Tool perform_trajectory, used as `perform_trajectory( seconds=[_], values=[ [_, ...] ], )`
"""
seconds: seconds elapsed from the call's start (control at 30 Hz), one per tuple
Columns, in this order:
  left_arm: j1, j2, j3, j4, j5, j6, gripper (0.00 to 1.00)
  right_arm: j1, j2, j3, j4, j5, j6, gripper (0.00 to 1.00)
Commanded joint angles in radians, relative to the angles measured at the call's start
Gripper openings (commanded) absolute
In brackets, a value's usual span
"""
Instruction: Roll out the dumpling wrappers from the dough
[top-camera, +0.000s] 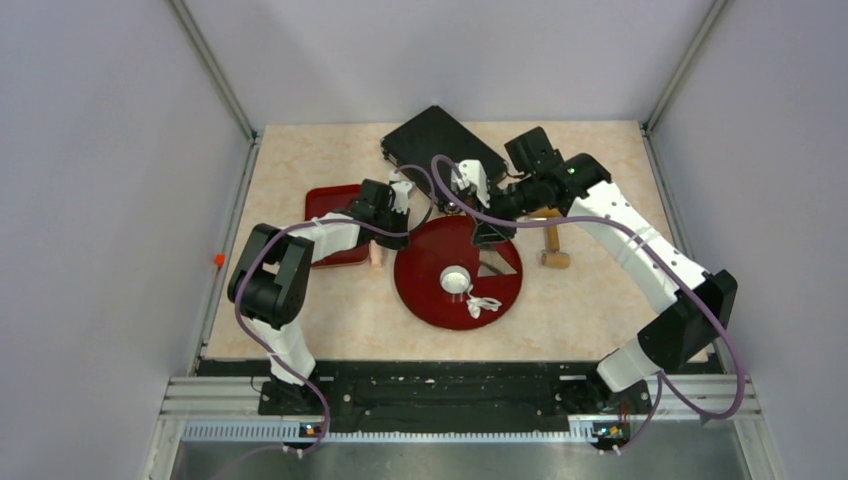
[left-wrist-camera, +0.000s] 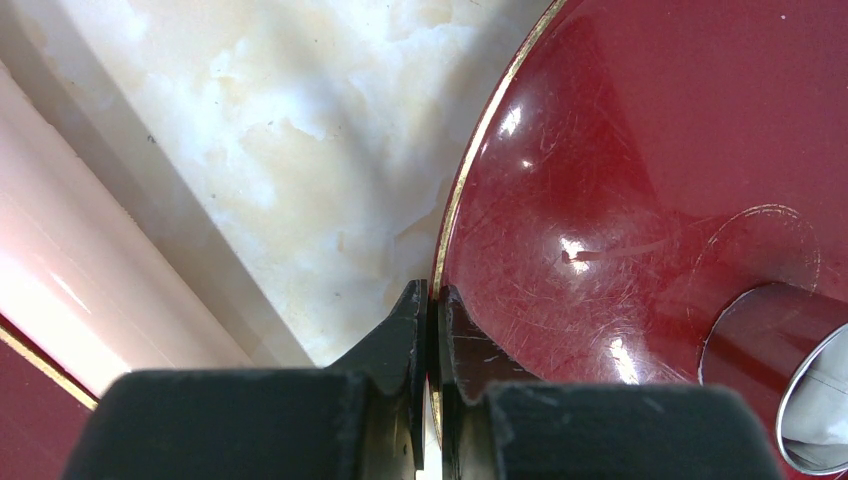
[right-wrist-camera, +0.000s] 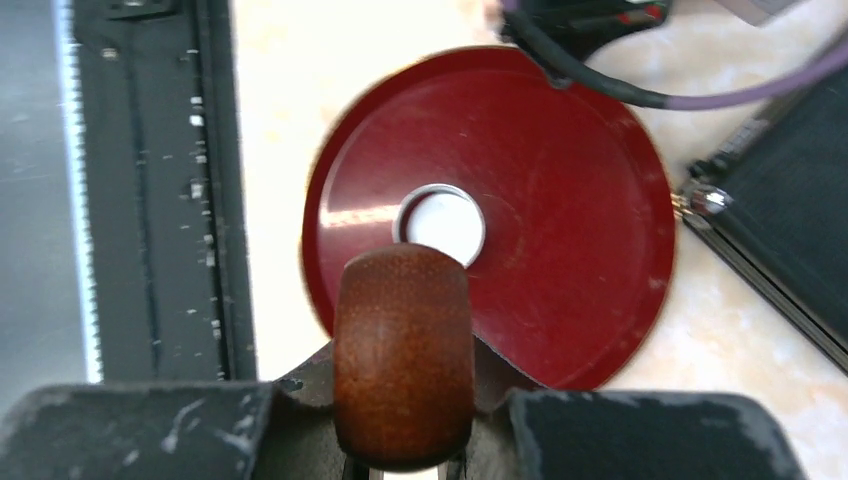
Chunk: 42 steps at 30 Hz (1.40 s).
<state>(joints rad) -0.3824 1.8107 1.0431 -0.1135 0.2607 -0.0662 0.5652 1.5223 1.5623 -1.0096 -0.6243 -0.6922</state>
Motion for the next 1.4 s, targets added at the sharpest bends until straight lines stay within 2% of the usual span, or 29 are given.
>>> perform_trajectory(
  seconds=[0.0,0.2,0.3,0.63,1.2,1.37],
  values=[
    [0.009,-0.031,-0.002,0.039,-0.049,0.005,0.00,-0.004,-0.008,0.038,-0.109,-0.223,-0.036,0.00],
    [0.009,-0.031,0.000,0.038,-0.049,0.005,0.00,0.000,-0.028,-0.085,-0.106,-0.314,-0.089,0.00],
    [0.009,-0.030,0.001,0.037,-0.050,0.006,0.00,0.019,-0.052,-0.148,-0.031,-0.326,-0.053,0.00],
    [0.009,-0.029,0.003,0.034,-0.052,0.005,0.00,0.046,-0.051,-0.281,0.272,-0.147,0.064,0.00],
    [0.008,-0.031,0.001,0.035,-0.049,0.006,0.00,0.040,0.000,-0.321,0.275,0.045,-0.024,0.00],
    [0.008,-0.029,0.003,0.034,-0.051,0.006,0.00,0.018,0.013,-0.326,0.324,0.114,-0.009,0.00]
  ],
)
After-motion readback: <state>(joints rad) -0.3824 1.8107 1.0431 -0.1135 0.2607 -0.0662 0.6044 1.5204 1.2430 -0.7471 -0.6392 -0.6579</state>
